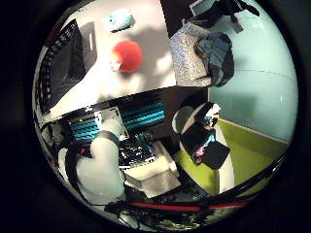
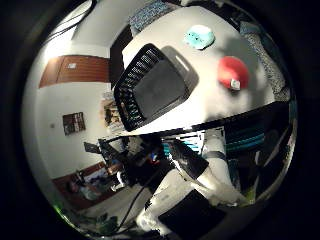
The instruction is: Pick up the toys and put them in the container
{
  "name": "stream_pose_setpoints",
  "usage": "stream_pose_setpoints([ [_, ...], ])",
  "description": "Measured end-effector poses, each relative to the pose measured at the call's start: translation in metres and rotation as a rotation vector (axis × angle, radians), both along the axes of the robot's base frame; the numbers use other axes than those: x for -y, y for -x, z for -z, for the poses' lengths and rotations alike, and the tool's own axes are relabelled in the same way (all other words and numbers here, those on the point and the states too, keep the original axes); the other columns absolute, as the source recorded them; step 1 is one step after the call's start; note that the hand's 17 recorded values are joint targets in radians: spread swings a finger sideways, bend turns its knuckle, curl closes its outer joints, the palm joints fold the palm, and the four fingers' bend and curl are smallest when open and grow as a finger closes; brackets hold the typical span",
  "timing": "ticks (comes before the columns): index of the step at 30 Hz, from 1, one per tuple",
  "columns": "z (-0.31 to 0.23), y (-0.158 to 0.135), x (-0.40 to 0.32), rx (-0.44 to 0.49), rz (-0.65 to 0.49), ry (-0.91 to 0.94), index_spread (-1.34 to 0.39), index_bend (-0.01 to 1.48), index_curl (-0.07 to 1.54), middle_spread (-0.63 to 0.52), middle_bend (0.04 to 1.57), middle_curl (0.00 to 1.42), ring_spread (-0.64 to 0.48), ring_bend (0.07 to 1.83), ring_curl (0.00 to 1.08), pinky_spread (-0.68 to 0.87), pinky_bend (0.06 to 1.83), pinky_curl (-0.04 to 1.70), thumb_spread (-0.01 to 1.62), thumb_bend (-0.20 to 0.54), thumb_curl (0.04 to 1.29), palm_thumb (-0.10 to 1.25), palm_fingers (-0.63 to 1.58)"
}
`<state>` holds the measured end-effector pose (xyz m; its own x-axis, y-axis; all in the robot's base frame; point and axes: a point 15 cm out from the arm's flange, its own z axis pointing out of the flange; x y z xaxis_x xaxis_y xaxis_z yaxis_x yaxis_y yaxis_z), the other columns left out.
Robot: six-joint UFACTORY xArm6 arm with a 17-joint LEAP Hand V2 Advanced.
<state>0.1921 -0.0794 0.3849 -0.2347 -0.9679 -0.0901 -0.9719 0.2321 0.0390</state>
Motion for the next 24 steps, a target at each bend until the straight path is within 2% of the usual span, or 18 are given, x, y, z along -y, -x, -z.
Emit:
stream_pose_setpoints([
  [6,0.000,-0.003,0.004,0.005,-0.011,0.009,-0.34,0.16,0.27,0.01,0.20,0.32,0.20,0.35,0.23,0.43,0.52,0.27,1.12,-0.020,0.33,0.62,0.12],
  [13,0.009,-0.022,0.033,0.036,-0.003,0.096,-0.34,0.16,0.27,0.01,0.19,0.32,0.19,0.34,0.24,0.43,0.52,0.27,1.12,-0.021,0.33,0.62,0.12],
  [24,0.082,-0.049,0.057,-0.016,0.031,0.075,-0.34,0.16,0.28,0.02,0.19,0.32,0.19,0.34,0.24,0.41,0.51,0.28,1.12,-0.021,0.34,0.63,0.12],
])
